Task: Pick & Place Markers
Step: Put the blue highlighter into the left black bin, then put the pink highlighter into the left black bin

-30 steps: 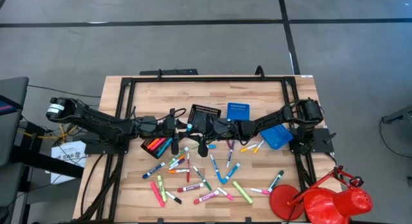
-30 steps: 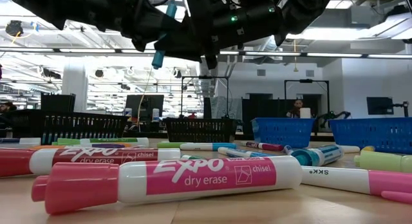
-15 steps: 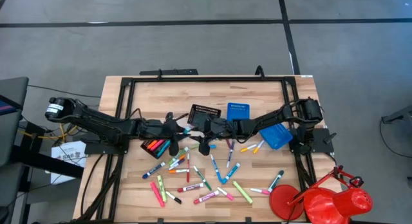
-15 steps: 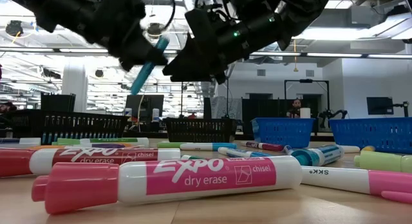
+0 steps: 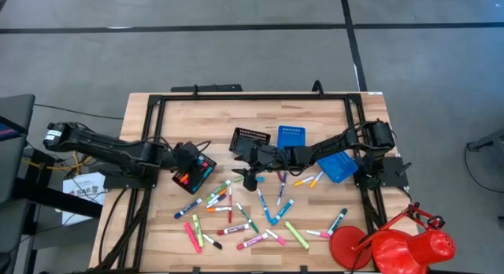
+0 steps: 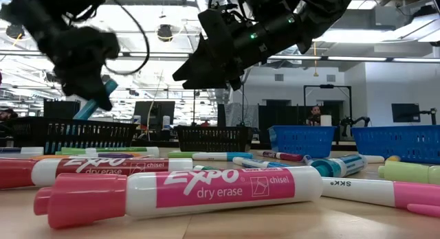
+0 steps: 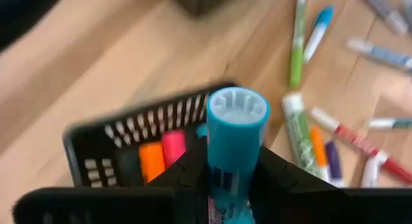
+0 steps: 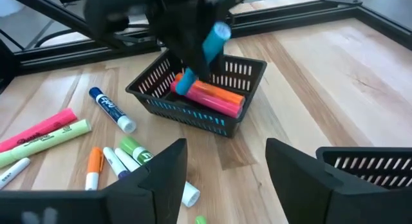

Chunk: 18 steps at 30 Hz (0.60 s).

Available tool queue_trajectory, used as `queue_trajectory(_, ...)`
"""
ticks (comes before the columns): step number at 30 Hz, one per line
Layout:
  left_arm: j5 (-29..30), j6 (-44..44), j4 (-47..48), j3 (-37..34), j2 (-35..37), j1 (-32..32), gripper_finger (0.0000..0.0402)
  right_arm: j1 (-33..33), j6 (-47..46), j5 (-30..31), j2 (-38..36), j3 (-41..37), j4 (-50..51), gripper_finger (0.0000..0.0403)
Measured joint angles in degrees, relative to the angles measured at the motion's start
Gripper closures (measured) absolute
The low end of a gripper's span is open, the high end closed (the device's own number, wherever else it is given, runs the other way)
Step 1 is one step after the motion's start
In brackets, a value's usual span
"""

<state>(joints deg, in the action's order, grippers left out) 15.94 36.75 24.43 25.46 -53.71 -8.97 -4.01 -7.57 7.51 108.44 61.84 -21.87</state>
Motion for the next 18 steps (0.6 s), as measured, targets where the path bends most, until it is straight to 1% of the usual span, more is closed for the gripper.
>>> queue_trajectory(4, 1.0, 0.2, -0.8, -2.6, -1.3, 0.1, 0.032, 0.0, 0.0, 0.0, 0.0, 0.0, 0.2, 0.0207)
queue_trajectory(13, 2.0, 0.9, -1.5, -3.0, -1.8, 0.1, 0.027, -0.6, -1.4, -0.3, 0.0, 0.0, 0.4, 0.0206)
queue_trajectory(18, 2.0, -0.3, -1.9, -2.9, -0.7, 0.1, 0.0255, -2.1, -1.9, -2.4, 0.0, 0.0, 0.0, 0.0212)
